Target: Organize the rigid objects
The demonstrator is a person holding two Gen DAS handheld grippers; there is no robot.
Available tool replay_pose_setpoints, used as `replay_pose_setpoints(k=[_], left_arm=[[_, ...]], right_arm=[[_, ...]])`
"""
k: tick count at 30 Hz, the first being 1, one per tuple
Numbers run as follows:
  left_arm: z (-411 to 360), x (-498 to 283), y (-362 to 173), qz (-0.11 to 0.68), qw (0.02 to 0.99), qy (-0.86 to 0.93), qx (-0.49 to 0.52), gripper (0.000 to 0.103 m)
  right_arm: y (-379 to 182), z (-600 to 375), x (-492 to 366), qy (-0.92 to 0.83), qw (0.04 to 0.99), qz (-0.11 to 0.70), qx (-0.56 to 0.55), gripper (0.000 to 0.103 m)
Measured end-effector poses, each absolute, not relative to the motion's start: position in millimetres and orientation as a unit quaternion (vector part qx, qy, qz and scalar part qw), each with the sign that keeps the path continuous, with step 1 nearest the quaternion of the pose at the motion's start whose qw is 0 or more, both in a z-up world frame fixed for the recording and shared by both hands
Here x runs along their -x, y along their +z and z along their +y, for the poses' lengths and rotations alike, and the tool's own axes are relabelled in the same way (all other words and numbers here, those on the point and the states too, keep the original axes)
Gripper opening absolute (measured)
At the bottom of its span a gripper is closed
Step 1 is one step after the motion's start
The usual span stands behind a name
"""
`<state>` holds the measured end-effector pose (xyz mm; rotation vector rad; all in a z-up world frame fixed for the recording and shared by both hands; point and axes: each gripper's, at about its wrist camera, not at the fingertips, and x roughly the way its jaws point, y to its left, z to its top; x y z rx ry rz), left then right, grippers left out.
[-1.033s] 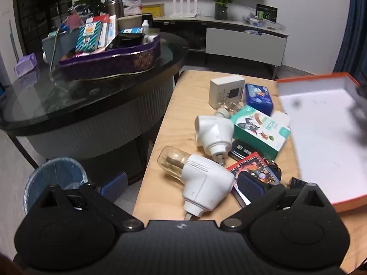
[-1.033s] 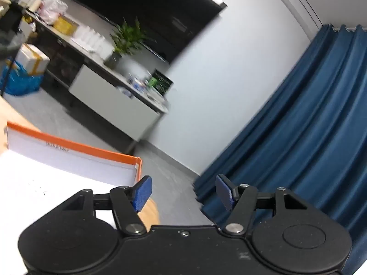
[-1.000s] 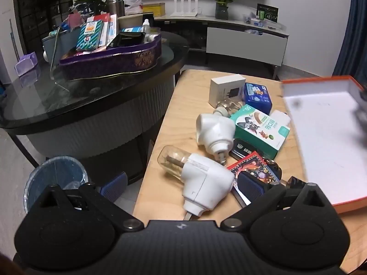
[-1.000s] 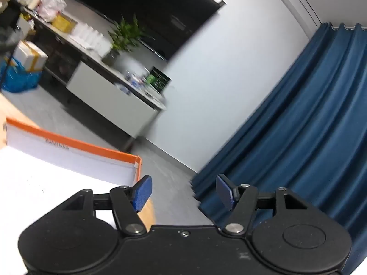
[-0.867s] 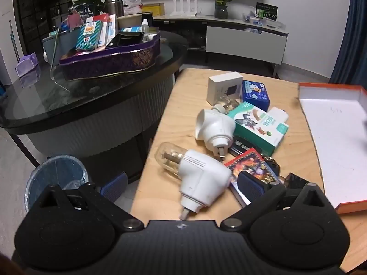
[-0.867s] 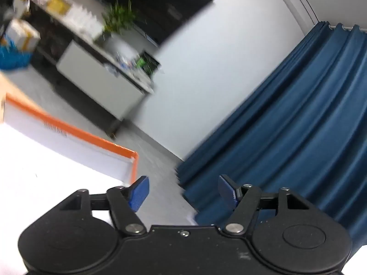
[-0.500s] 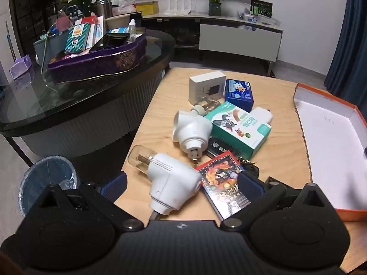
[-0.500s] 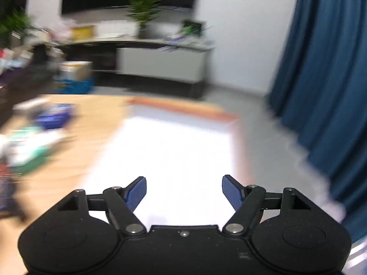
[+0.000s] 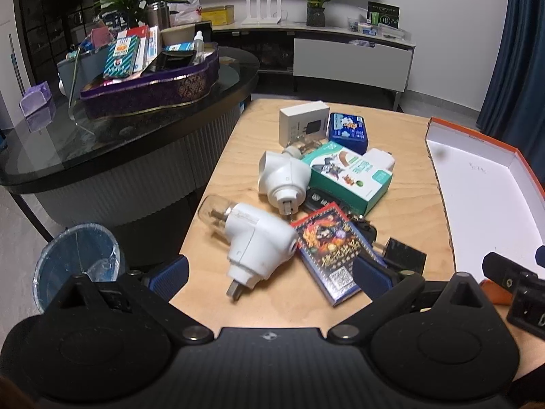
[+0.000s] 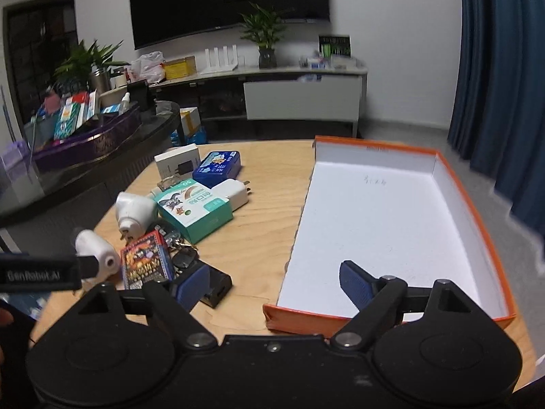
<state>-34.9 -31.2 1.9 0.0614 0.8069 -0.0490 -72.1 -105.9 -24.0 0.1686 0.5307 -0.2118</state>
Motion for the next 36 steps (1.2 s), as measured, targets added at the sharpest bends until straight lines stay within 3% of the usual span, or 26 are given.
replay_pose_setpoints(k=[4,10,36], left_arm=[[-24,37,-1,0.396,0.917,-0.017,-0.031,0.103],[-21,37,-2,0.395,0.918,-0.022,-0.015,0.103],[-32,34,-9,0.400,0.916,-0.026,-0.028,0.103]], right_arm=[[-35,-71,61,-0.107,0.952,0.279,-0.068,0.098],[1,-124,85,-0.083,0.945,0.313,-0.046,0.098],[9,-131,130,-0.055,0.937,0.344,-0.018,0.098]])
